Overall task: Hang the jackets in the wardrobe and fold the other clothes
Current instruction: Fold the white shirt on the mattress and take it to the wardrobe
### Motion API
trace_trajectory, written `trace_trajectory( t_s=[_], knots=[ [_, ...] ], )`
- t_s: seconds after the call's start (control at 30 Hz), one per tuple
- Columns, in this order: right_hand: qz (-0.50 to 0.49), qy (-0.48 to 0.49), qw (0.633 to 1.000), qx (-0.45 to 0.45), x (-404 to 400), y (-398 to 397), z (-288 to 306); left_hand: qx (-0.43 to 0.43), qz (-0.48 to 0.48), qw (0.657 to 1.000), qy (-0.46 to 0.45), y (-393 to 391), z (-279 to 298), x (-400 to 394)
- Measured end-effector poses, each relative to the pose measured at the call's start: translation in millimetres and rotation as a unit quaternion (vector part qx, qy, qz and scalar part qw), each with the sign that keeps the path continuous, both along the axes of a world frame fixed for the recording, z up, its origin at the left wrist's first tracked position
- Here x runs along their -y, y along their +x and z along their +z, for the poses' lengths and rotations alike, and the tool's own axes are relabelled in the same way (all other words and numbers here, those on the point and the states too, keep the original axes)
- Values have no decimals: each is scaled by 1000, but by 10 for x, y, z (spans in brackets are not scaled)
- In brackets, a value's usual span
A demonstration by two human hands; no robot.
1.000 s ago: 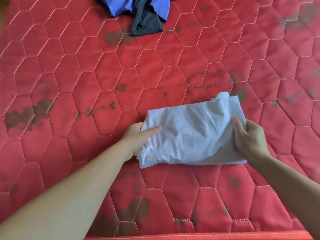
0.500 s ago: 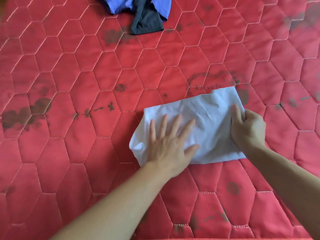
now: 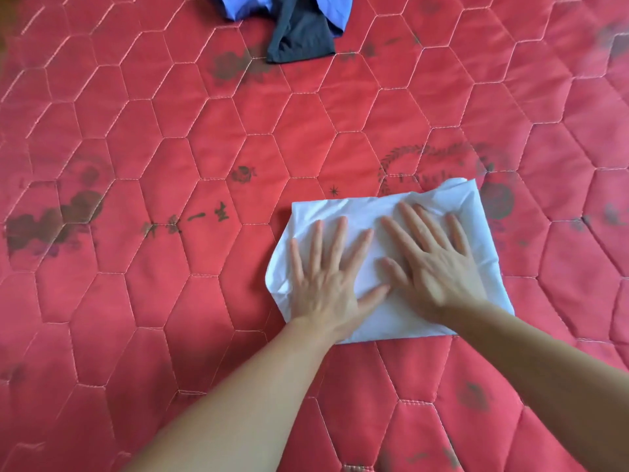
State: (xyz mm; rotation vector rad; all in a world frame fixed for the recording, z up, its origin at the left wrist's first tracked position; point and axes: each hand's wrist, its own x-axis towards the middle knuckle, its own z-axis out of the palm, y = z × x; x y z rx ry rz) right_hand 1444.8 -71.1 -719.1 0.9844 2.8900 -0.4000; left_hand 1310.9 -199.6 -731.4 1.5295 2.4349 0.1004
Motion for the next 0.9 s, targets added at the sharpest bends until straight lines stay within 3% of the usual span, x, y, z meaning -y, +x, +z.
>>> trace_trajectory(
  t_s=[0.3,0.43,0.53,0.6,0.63,0.73,0.83,0.9],
  knots=[
    [-2,34,999,1,-194,-125,4,0,-30,999,-29,-179,28,-204],
    [42,48,996,61,-520,-392,280,-18,-43,992,115,99,162,17],
    [78,23,985,153,-695,-633,412,52,-37,980,188,516,294,345],
    [84,-6,979,186,-744,-753,480,168,55,970,166,698,369,496],
    [78,-33,977,194,-775,-791,493,251,143,948,135,726,426,509],
    [44,-98,971,215,-805,-842,549,442,359,822,6,656,509,435],
    [27,-146,962,229,-808,-806,563,528,423,736,6,542,577,330],
    [-12,-184,956,230,-824,-724,567,537,427,727,28,470,570,251]
  ],
)
